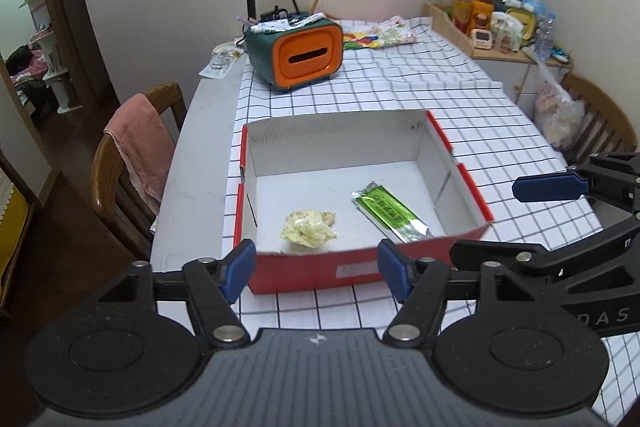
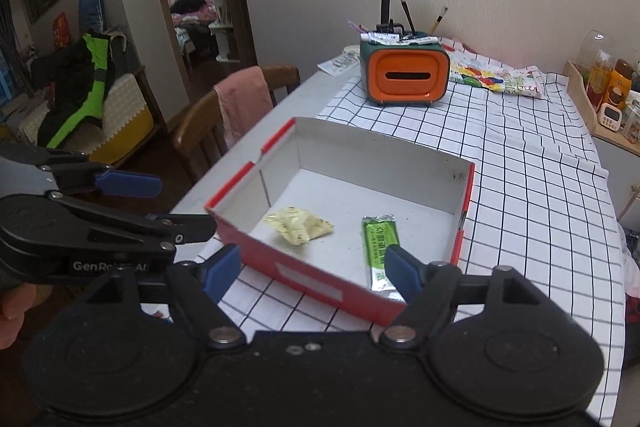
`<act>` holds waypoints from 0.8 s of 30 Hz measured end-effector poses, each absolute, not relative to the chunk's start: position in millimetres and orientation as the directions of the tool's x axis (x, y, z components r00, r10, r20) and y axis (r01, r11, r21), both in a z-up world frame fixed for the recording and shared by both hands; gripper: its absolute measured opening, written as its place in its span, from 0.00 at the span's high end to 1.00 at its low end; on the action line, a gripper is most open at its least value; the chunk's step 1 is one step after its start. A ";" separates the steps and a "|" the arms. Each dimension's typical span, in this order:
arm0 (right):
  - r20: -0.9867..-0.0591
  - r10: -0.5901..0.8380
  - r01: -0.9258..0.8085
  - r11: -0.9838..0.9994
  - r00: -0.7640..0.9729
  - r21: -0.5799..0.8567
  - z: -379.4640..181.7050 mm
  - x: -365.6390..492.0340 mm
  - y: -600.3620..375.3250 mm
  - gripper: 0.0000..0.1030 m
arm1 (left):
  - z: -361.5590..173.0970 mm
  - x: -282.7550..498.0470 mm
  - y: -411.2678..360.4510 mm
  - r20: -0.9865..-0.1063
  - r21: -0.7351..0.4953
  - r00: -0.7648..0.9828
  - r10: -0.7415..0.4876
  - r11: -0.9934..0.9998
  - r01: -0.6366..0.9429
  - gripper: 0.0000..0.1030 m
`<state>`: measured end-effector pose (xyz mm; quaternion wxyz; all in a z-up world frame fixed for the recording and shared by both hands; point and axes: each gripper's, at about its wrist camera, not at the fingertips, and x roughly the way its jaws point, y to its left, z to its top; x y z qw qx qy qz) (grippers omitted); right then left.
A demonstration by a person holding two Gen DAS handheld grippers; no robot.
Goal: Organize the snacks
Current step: 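Withdraw both tools from the box back toward the snack pile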
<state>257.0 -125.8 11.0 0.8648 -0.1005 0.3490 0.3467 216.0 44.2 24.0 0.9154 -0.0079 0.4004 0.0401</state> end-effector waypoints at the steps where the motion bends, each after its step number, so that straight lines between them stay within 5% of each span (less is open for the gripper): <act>1: -0.668 0.537 -0.673 0.736 0.515 0.072 11.5 250.9 -128.5 0.18 | 24.9 210.1 43.1 -0.730 0.013 0.681 0.061 0.997 -0.075 0.31; 13: -0.621 0.590 -0.692 0.714 0.516 0.103 2.6 183.4 -159.6 0.00 | 17.5 136.2 29.4 -0.667 -0.014 0.744 0.046 0.997 -0.074 0.18; 24: -0.651 0.559 -0.672 0.733 0.514 0.100 -37.0 141.8 -184.3 0.00 | -22.0 86.1 26.2 -0.694 -0.020 0.720 0.028 0.998 -0.058 0.09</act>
